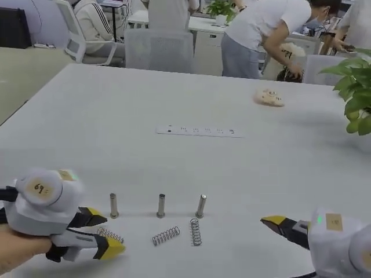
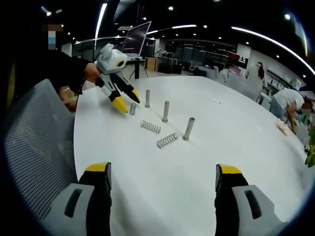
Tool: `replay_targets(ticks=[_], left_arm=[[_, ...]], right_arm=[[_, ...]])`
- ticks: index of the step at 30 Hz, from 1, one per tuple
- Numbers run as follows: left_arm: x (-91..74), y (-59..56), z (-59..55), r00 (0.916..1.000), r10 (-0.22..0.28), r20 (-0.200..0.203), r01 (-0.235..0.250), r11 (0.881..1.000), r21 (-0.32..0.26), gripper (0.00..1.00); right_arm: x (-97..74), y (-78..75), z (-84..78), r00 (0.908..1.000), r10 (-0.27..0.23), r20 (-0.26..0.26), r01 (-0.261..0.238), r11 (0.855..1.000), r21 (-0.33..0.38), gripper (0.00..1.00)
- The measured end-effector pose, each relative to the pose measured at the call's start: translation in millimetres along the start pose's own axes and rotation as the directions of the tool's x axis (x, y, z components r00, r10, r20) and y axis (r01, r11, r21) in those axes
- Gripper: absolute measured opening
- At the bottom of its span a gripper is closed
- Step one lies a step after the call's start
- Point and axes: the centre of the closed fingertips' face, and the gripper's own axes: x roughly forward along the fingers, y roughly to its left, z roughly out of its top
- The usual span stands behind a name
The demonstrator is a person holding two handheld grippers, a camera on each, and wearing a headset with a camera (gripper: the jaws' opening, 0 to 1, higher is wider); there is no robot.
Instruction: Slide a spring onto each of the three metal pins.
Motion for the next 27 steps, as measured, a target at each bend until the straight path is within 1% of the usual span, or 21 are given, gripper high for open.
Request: replay_targets(ticks=[6, 9, 15, 20, 27], left_arm=[[3.2, -0.1, -6.0, 0.9995, -0.008, -0.029, 0.008, 1.000, -0.003, 0.36], [1.7, -0.4, -8.0, 0.9993, -0.008, -0.036, 0.008, 1.000, -0.005, 0.34], [-5.8, 0.9, -18.0, 0.9983, 0.007, -0.057, -0.007, 1.000, 0.007, 0.31], [-10.2, 0.0, -25.2, 0.9977, 0.015, -0.067, -0.015, 1.000, 0.004, 0.28], [-12.2, -0.1, -27.1, 0.9977, 0.029, -0.062, -0.029, 1.000, -0.004, 0.22]], right_arm=[[-0.8, -2.0, 0.5, 1.0000, -0.005, 0.007, 0.005, 1.000, 0.004, 0.86], [-0.6, -1.7, 0.7, 1.0000, -0.004, 0.008, 0.004, 1.000, 0.005, 0.86], [0.0, 0.3, 1.6, 1.0000, 0.001, 0.009, -0.001, 1.000, 0.002, 0.86], [0.3, 1.6, 1.6, 1.0000, 0.006, 0.007, -0.006, 1.000, -0.003, 0.86], [0.4, 1.9, 1.7, 1.0000, 0.009, 0.004, -0.009, 1.000, -0.007, 0.86]])
